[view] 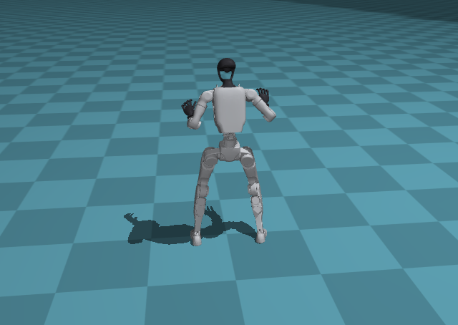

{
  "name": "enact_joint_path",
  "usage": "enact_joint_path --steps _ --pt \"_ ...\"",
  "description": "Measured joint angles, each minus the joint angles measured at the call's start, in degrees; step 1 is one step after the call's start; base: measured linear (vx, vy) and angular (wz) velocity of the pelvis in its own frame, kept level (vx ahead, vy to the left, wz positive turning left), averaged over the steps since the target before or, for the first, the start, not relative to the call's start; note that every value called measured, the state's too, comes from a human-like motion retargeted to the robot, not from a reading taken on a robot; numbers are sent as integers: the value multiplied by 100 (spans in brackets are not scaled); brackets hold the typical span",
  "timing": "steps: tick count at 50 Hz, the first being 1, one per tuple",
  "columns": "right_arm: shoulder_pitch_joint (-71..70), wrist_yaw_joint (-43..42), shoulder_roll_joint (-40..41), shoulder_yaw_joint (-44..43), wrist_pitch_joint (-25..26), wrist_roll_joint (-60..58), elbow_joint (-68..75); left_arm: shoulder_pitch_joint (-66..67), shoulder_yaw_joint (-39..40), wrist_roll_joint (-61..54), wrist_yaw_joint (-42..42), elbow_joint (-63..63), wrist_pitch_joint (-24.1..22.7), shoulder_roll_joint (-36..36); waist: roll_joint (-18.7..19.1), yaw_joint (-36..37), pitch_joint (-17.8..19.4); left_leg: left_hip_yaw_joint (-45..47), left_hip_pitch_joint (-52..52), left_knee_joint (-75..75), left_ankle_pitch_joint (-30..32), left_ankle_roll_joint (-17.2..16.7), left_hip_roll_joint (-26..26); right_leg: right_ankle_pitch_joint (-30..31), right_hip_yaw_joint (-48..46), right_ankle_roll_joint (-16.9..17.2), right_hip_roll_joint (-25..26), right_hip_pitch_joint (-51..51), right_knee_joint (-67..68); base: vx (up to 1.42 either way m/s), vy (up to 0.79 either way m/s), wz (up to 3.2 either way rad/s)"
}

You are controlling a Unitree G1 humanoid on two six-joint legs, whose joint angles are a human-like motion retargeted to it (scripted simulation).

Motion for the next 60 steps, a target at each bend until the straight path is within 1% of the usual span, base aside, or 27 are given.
enact_joint_path --steps 3,5,6,7,10,12,14,17,20,22,25,28,30,32,35,39,42,45,47,49,51,53,55,56,58,60 --pt "-2073 192 -524 612 450 -248 110 -1934 -363 251 -152 7 435 498 -24 -100 37 21 -57 119 -27 -2 21 -46 72 -74 14 -115 160 -12 -1 -14" --pt "-3600 310 -708 1303 612 -366 374 -3292 -652 560 -350 247 815 817 -9 -181 -46 13 -420 628 -174 -72 169 -157 102 -146 49 -469 616 -9 -2 -13" --pt "-4282 433 -810 1634 816 -414 602 -3962 -839 557 -447 470 1001 933 -20 -194 7 10 -342 491 -133 -38 110 -144 129 -151 46 -419 520 -13 -1 -7" --pt "-4944 542 -892 1981 991 -448 843 -4618 -1041 565 -544 730 1187 1039 -27 -207 42 8 -307 422 -111 -16 71 -143 152 -157 42 -405 480 -15 -1 -1" --pt "-6726 756 -972 3119 1305 -422 1754 -6409 -1771 571 -796 1902 1680 1231 -16 -236 42 -7 -489 599 -134 -33 80 -192 189 -188 34 -605 680 -11 -1 -3" --pt "-7725 873 -927 3912 1421 -282 2575 -7360 -2306 379 -925 2938 1875 1252 -4 -249 42 -15 -630 671 -115 -38 87 -189 202 -211 36 -753 761 -10 -1 -1" --pt "-8533 991 -777 4674 1465 -67 3518 -8059 -2805 62 -1060 4033 1928 1217 -6 -274 42 -19 -757 686 -64 -37 87 -158 205 -235 37 -887 788 -10 -1 0" --pt "-9246 1198 -431 5609 1406 296 4957 -8565 -3378 -477 -1296 5501 1791 1111 -25 -321 42 -14 -892 602 60 -31 81 -65 194 -265 43 -1031 724 -9 -1 0" --pt "-9398 1458 -83 6244 1271 595 6209 -8498 -3676 -887 -1536 6548 1551 992 -34 -351 42 4 -976 424 216 -23 73 69 172 -286 58 -1125 562 -7 0 0" --pt "-9187 1602 37 6378 1161 698 6689 -8146 -3636 -967 -1607 6840 1418 951 -18 -350 42 19 -1018 283 319 -16 70 166 158 -292 74 -1174 426 -3 0 -1" --pt "-8503 1571 -43 6116 1097 637 6661 -7211 -3218 -852 -1466 6582 1345 987 28 -331 42 43 -1098 92 451 5 67 300 145 -294 101 -1262 232 0 0 0" --pt "-7260 1252 -335 5317 1149 448 5683 -5643 -2347 -649 -1082 5455 1383 1038 63 -315 42 68 -1191 -29 523 45 69 387 151 -294 125 -1366 100 0 0 0" --pt "-6222 1013 -447 4673 1089 468 4939 -4383 -1717 -646 -823 4542 1281 999 56 -321 42 80 -1263 -51 529 82 72 404 163 -303 137 -1445 66 3 0 -3" --pt "-5043 771 -394 4006 922 617 4340 -3003 -1164 -777 -620 3640 979 889 8 -326 42 91 -1305 -41 504 105 80 392 177 -303 147 -1495 65 9 0 -6" --pt "-3259 528 -200 3149 562 887 3675 -906 -558 -1040 -490 2454 414 684 -83 -332 42 97 -1359 50 413 138 96 326 201 -302 155 -1556 138 11 0 -5" --pt "-1008 466 81 2151 151 958 2742 1470 74 -1221 -512 1317 -97 227 -160 -271 42 86 -1391 188 282 144 118 231 209 -253 157 -1584 255 12 -1 -2" --pt "321 484 306 1509 -130 857 1940 2687 597 -1187 -552 668 -338 -226 -188 -225 42 63 -1370 236 222 151 126 194 186 -203 157 -1543 286 10 -1 2" --pt "1084 459 476 901 -283 662 1128 3192 1113 -982 -506 63 -441 -561 -194 -186 42 44 -1278 184 223 160 124 209 144 -155 156 -1428 227 7 -1 7" --pt "1150 396 468 544 -282 484 613 3045 1357 -758 -370 -329 -423 -596 -193 -174 42 39 -1172 95 256 167 117 243 115 -133 156 -1310 139 0 0 0" --pt "865 307 340 295 -206 286 176 2543 1470 -500 -196 -667 -340 -466 -193 -166 42 42 -1051 -16 306 175 109 286 91 -126 158 -1186 36 0 0 0" --pt "264 274 95 180 -25 63 -183 1699 1426 -206 -68 -894 -157 -176 -189 -157 42 49 -941 -133 367 179 102 332 76 -132 165 -1079 -67 0 0 0" --pt "-646 333 -255 261 227 -163 -378 555 1223 80 -48 -951 112 243 -182 -147 42 57 -870 -222 423 184 99 371 72 -152 173 -1018 -139 -8 -1 -2" --pt "-1768 471 -663 534 502 -380 -422 -760 907 310 -137 -879 418 703 -175 -138 42 66 -829 -271 466 186 100 394 79 -177 181 -992 -169 -10 -1 -6" --pt "-2464 538 -863 807 601 -468 -351 -1499 697 424 -205 -758 578 928 -165 -141 42 74 -902 -141 437 158 140 372 80 -191 191 -1061 -57 -11 -2 -8" --pt "-3862 716 -1244 1432 878 -601 -102 -2967 209 495 -299 -461 887 1343 -163 -138 42 76 -892 -195 479 173 134 392 106 -221 207 -1076 -87 -13 -1 -9" --pt "-5383 869 -1493 2300 1125 -643 372 -4474 -401 488 -361 16 1175 1702 -176 -143 42 83 -913 -200 508 164 136 401 134 -236 219 -1125 -69 -14 -2 -9"
